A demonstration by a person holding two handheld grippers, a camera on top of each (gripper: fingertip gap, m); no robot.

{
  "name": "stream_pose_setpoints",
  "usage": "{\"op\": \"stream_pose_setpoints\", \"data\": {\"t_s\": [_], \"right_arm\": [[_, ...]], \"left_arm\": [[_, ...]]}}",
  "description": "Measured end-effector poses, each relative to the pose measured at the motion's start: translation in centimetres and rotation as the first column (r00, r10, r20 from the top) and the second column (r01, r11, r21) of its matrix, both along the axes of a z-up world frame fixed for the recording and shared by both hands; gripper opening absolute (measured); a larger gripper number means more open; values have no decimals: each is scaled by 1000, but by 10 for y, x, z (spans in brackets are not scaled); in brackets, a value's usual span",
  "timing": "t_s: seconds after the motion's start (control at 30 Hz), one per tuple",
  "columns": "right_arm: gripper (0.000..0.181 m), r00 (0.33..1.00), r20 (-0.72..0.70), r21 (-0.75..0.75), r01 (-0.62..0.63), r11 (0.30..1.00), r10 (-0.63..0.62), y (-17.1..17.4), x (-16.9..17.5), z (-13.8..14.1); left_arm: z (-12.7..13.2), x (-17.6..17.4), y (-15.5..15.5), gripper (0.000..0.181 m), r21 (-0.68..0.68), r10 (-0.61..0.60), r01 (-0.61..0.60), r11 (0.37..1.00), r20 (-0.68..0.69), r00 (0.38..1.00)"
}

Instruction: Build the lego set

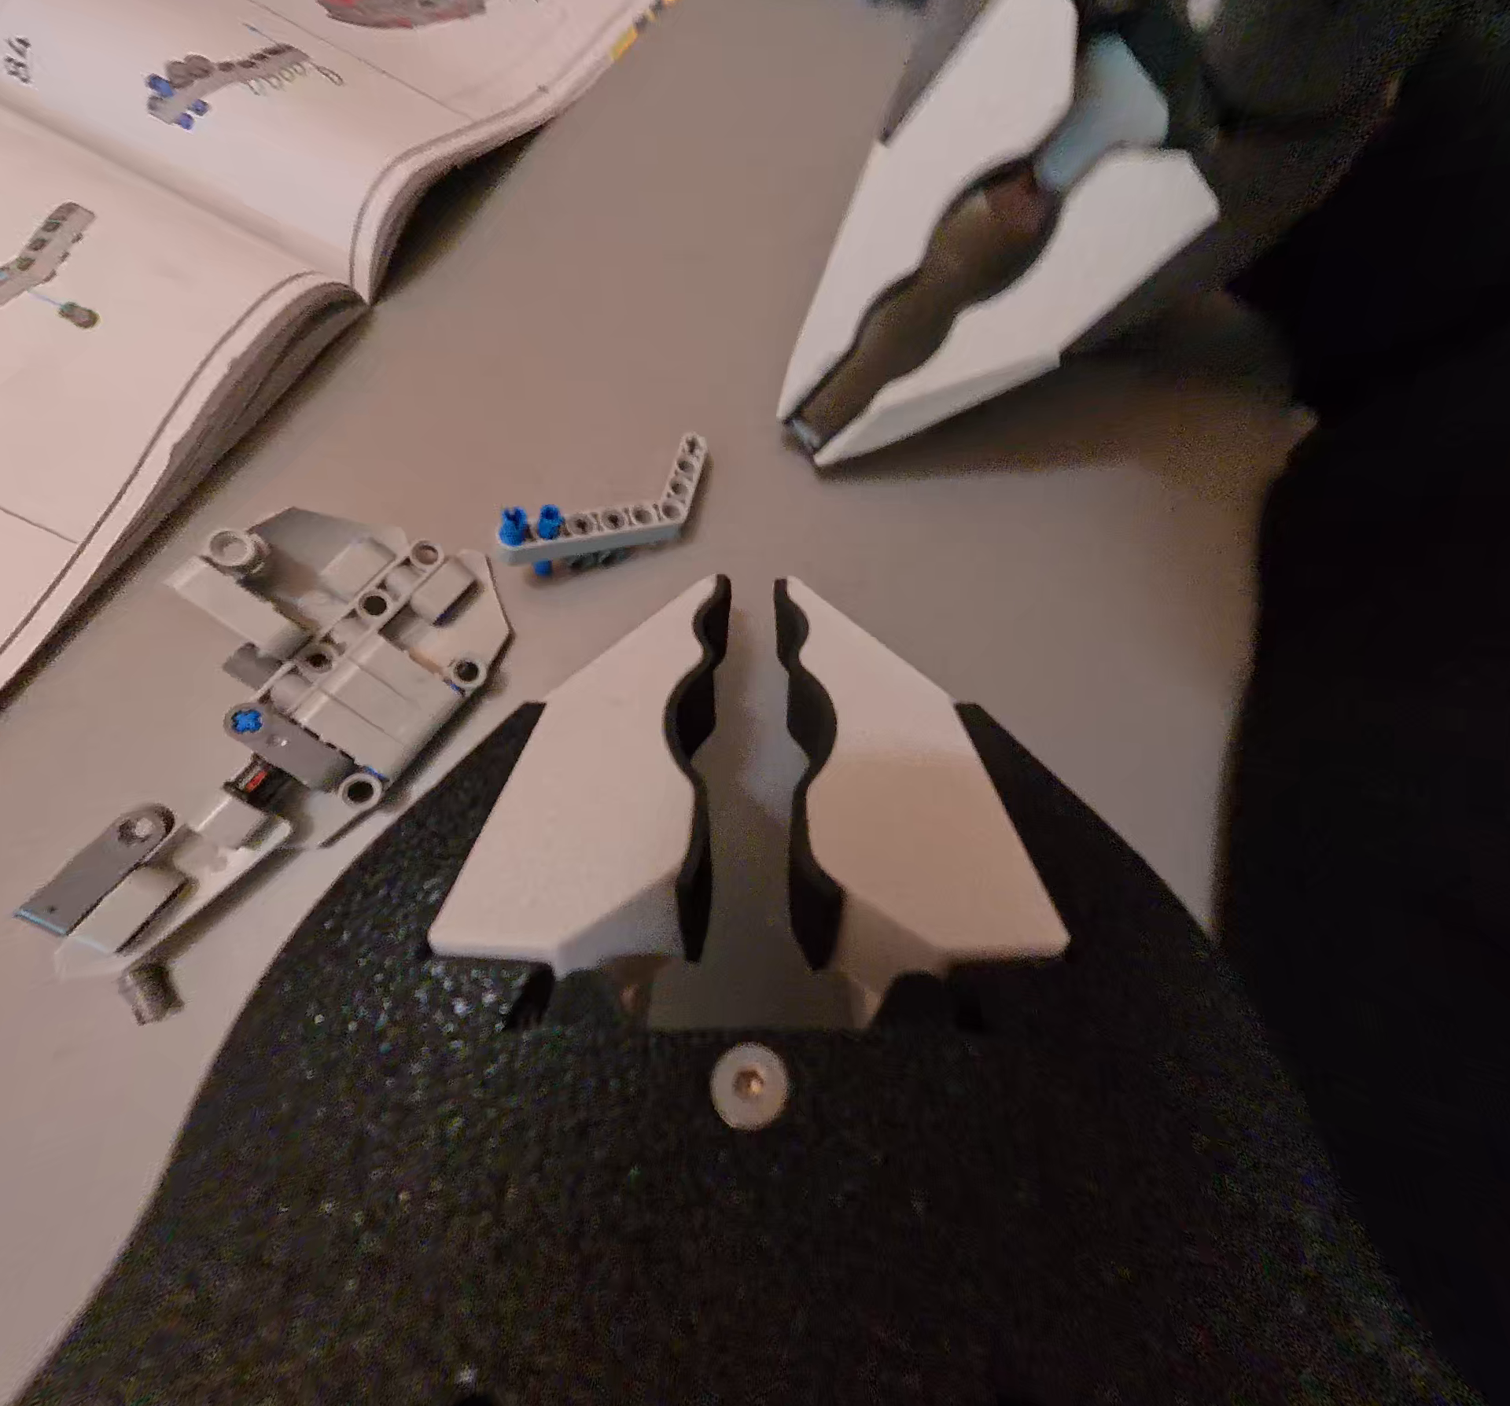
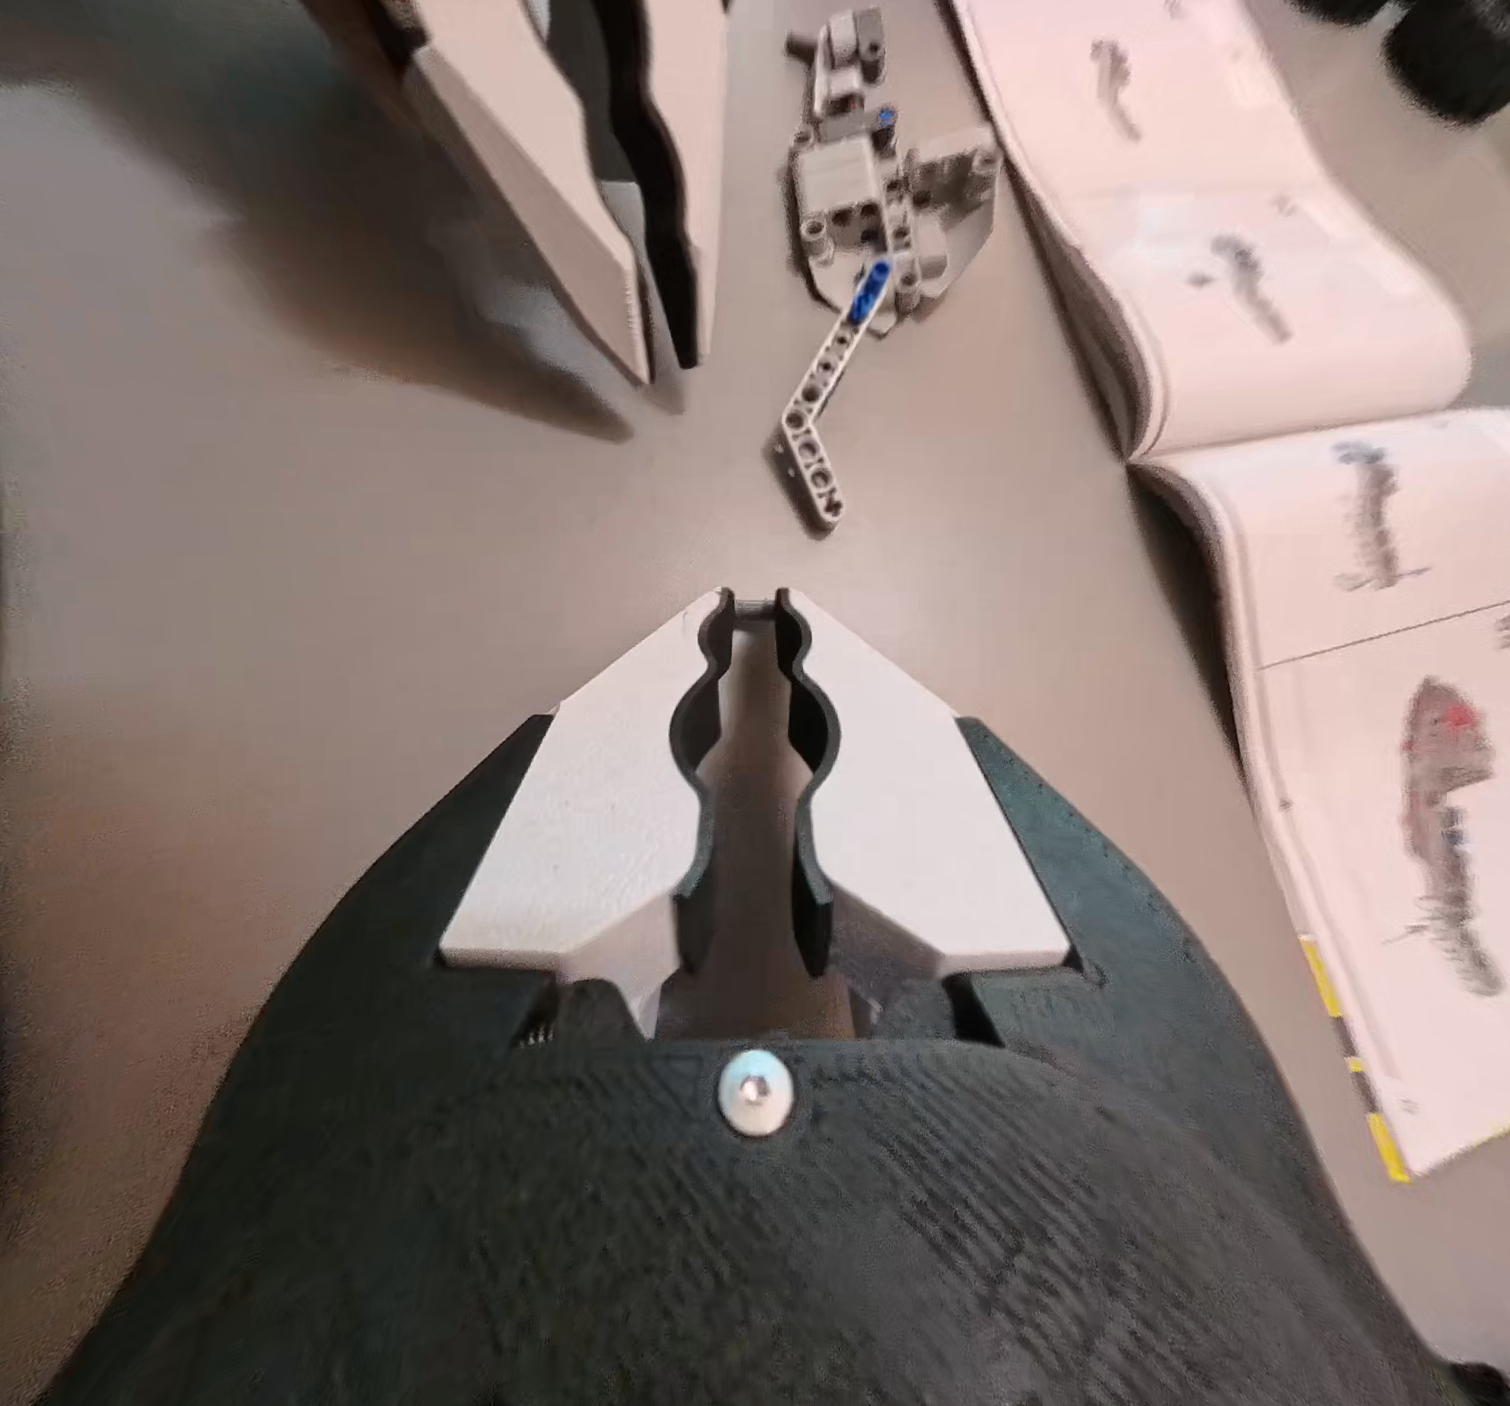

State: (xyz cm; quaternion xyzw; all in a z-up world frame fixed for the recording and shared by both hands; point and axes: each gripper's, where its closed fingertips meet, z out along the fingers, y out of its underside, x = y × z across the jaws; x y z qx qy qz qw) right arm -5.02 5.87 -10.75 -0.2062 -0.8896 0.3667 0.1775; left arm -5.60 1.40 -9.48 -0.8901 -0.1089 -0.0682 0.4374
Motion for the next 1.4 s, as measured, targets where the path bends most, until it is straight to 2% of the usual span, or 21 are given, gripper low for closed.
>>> {"op": "stream_pose_setpoints", "data": {"t_s": [0.13, 0.23, 0.37, 0.57, 0.7, 0.8, 0.97, 1.03, 1.1, 1.17, 1.23, 1.33, 1.4], "right_arm": [[8, 973, -229, -17, -36, 999, 31, -15, -5, 23], [8, 934, -354, -34, -58, 998, 42, -24, -7, 39], [8, 862, -501, 5, -81, 997, 73, -30, -9, 55], [7, 828, -554, -53, -135, 989, 84, -37, -3, 69], [7, 835, -542, -150, -204, 967, 92, -41, 5, 80], [7, 841, -533, -190, -231, 954, 97, -42, 9, 84], [8, 845, -521, -187, -252, 949, 121, -46, 12, 81], [16, 870, -475, -212, -263, 941, 136, -48, 13, 78], [25, 908, -392, -262, -263, 929, 146, -46, 15, 74], [25, 946, -297, -334, -234, 913, 133, -40, 15, 74], [17, 981, -179, -406, -147, 902, 80, -34, 7, 71], [17, 999, -44, -455, -47, 889, 31, -33, 0, 64], [19, 999, 7, -466, -26, 884, 33, -37, -1, 59]], "left_arm": [[25, -2, 13, 10, 170, 25, -62, 984, 210, 977], [34, -2, 16, 13, 210, 5, -79, 975, 332, 943], [43, 4, 17, 12, 243, -45, -65, 968, 422, 906], [56, 12, 18, 10, 324, -143, -38, 945, 514, 846], [68, 22, 16, 7, 415, -261, -26, 909, 618, 742], [70, 23, 17, 3, 440, -287, -33, 898, 639, 714], [65, 29, 16, 1, 418, -289, 14, 908, 602, 745], [60, 27, 16, 1, 395, -263, 37, 918, 535, 803], [54, 20, 14, 1, 362, -219, 48, 931, 448, 867], [51, 11, 11, 2, 340, -182, 63, 938, 329, 927], [51, 6, 10, 2, 336, -161, 92, 937, 185, 969], [55, 4, 11, 1, 347, -147, 135, 928, 6, 989], [59, 4, 13, 1, 369, -134, 145, 918, -56, 989]]}}
